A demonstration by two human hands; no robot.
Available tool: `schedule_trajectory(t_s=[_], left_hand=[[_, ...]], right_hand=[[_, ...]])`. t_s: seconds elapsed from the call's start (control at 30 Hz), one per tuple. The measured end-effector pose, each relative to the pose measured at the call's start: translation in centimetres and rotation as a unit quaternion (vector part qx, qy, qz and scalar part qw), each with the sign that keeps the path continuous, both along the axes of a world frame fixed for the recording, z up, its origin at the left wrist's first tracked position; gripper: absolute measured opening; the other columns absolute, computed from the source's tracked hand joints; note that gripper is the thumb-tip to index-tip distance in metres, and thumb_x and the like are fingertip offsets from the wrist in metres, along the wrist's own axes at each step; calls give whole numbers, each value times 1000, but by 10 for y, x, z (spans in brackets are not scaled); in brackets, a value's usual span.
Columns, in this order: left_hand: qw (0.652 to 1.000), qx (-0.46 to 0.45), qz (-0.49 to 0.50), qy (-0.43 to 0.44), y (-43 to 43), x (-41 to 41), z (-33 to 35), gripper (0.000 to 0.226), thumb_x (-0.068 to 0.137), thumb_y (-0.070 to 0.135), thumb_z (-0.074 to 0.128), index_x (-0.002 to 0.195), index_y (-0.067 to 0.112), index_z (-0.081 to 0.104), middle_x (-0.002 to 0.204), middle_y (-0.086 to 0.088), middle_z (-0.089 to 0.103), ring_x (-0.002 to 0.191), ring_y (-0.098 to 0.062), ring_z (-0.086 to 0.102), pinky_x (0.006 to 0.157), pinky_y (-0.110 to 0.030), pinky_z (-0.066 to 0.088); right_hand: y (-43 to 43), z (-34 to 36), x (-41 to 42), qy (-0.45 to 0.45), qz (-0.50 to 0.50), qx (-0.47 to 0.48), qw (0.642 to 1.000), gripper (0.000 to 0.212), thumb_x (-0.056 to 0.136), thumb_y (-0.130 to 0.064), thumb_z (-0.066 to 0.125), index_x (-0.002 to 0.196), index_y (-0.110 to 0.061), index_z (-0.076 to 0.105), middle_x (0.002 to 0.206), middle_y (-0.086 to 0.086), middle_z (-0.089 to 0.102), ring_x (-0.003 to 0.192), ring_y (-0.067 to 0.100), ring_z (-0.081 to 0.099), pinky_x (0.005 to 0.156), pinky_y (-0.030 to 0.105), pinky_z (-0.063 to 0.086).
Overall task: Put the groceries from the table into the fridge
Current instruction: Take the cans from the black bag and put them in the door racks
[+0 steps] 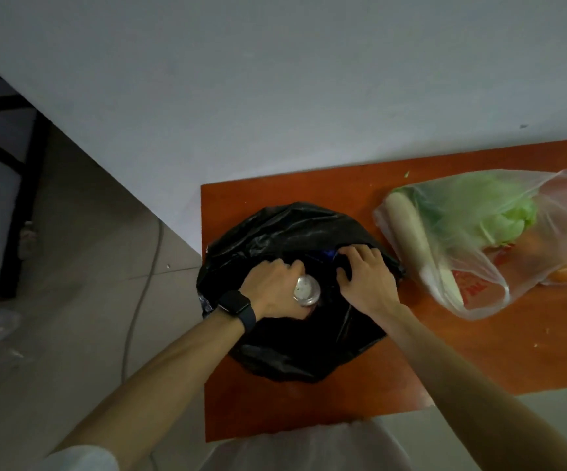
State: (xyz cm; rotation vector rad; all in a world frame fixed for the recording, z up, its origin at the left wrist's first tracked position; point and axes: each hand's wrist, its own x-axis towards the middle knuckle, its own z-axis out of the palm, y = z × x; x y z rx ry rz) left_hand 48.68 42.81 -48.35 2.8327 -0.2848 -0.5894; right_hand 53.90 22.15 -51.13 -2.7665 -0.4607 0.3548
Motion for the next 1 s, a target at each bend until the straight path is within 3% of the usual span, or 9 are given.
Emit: schedule_trajectory(t_s=[0.13, 0.2, 0.4, 0.53, 0.6, 0.67, 0.73, 0.9, 1.0], left_hand=[[995, 44, 32, -88, 12, 37, 0, 66, 70, 63, 66, 120, 21, 51, 109, 2, 66, 106, -22, 55, 95, -35, 37], [991, 71, 56, -102, 21, 54, -2, 67, 70, 61, 65, 122, 20, 50, 113, 1, 65, 112, -22, 53, 100, -36, 34], [984, 35, 156, -80, 48, 76, -1, 68, 70, 59, 71, 124, 23, 50, 120, 2, 61, 115, -19, 51, 98, -33, 35], [975, -41, 212, -45, 54, 69, 2, 70, 62, 69, 68, 119, 34, 49, 117, 6, 60, 111, -18, 54, 87, -32, 44], [967, -96, 234, -43, 57, 65, 6, 74, 61, 68, 68, 126, 41, 46, 118, 6, 59, 113, -16, 53, 86, -33, 49], [963, -132, 229, -51, 58, 64, 14, 78, 68, 63, 71, 138, 44, 43, 120, 8, 60, 116, -12, 48, 89, -33, 49], [958, -163, 226, -72, 58, 65, 25, 67, 73, 60, 71, 135, 44, 51, 119, 14, 63, 113, -9, 50, 88, -31, 49], [881, -330, 331, -77, 61, 65, 51, 42, 74, 58, 75, 110, 40, 62, 106, 23, 64, 97, 6, 60, 80, -19, 50], [788, -446, 422, -50, 57, 63, 63, 55, 71, 64, 74, 114, 32, 63, 111, 10, 67, 97, -8, 65, 77, -24, 51]], right_hand=[[13, -7, 49, 58, 46, -62, 995, 77, 90, -42, 58, 155, -20, 24, 160, 5, 28, 144, 31, 29, 109, 47, 38], [18, -12, 67, 100, 63, -80, 990, 86, 87, -49, 62, 157, -20, 20, 160, 5, 29, 145, 31, 29, 111, 48, 38], [29, -36, 82, 102, 86, -112, 985, 86, 81, -61, 67, 148, -17, 33, 142, 6, 49, 133, 30, 45, 103, 47, 43], [37, -50, 78, 94, 65, -122, 986, 88, 85, -59, 66, 150, -14, 28, 143, 7, 44, 133, 30, 43, 102, 46, 43], [39, -54, 80, 102, 57, -137, 984, 85, 89, -52, 65, 152, -13, 25, 147, 8, 42, 136, 31, 40, 105, 46, 42], [38, -53, 84, 96, 55, -139, 984, 78, 88, -55, 64, 147, -14, 33, 143, 8, 49, 133, 30, 43, 104, 45, 42], [36, -42, 85, 83, 55, -123, 987, 78, 83, -66, 60, 140, -17, 43, 135, 6, 56, 128, 29, 48, 102, 44, 42], [21, 9, 64, 47, 24, 8, 999, 83, 71, -70, 66, 140, -27, 50, 129, -1, 59, 122, 22, 49, 96, 37, 46], [2, 37, 35, 50, -57, 182, 980, 70, 59, -66, 78, 119, -34, 62, 109, -10, 57, 102, 9, 57, 87, 26, 48]])
